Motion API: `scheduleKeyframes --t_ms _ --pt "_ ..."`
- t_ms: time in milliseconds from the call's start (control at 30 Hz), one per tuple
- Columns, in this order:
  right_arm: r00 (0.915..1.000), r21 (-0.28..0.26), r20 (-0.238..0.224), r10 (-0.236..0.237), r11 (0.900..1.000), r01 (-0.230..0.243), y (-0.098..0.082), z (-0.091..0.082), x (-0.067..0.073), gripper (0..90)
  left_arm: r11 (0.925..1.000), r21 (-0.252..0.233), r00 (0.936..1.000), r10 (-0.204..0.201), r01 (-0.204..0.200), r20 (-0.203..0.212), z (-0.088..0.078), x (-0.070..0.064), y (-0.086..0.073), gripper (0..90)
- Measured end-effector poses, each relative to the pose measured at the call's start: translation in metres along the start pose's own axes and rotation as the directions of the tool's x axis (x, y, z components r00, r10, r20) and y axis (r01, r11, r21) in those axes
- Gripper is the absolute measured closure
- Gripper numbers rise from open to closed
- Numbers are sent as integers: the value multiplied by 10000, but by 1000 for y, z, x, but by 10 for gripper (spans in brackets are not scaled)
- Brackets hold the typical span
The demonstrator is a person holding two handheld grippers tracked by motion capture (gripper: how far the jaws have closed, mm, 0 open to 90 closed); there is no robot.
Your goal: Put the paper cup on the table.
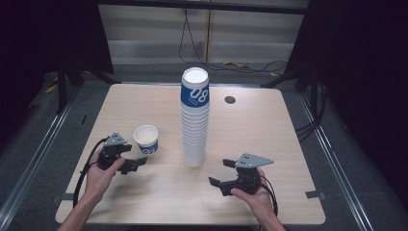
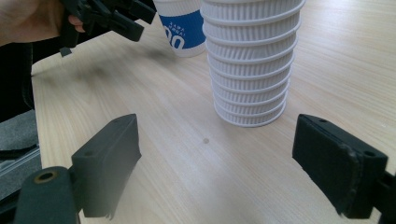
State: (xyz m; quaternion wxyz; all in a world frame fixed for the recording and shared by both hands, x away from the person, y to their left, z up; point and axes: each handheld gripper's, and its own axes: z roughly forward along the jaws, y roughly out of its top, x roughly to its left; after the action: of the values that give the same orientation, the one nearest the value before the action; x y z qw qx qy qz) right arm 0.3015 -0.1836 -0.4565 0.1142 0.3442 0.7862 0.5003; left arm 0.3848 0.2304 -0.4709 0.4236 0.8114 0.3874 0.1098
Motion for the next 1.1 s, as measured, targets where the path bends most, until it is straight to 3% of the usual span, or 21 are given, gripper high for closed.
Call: scheduleKeyframes --t_ms 133,400,567,833,933,1100 --pt "10000 -22 22 -39 10000 39 0 0 0 147 9988 -396 9991 -260 274 338 -10 -4 -4 159" --pt "9998 -80 218 -15 10000 17 0 -3 -1 148 9949 -1009 9996 -69 96 271 -22 -17 -15 166" --pt "9996 -152 287 -35 9999 39 0 -6 -1 150 9897 -1352 9981 -407 468 471 -29 -22 -24 166" --pt "9989 -210 468 -5 9998 15 -1 -10 -2 153 9875 -1497 9960 -368 487 811 -36 -39 -35 166" --pt "9986 -189 534 -4 9998 14 -1 -12 -1 156 9850 -1586 9944 -537 677 907 -40 -45 -40 166" --pt "9977 -264 680 -32 9996 50 -5 -18 -1 157 9899 -1325 9963 -412 509 750 -45 -50 -49 167"
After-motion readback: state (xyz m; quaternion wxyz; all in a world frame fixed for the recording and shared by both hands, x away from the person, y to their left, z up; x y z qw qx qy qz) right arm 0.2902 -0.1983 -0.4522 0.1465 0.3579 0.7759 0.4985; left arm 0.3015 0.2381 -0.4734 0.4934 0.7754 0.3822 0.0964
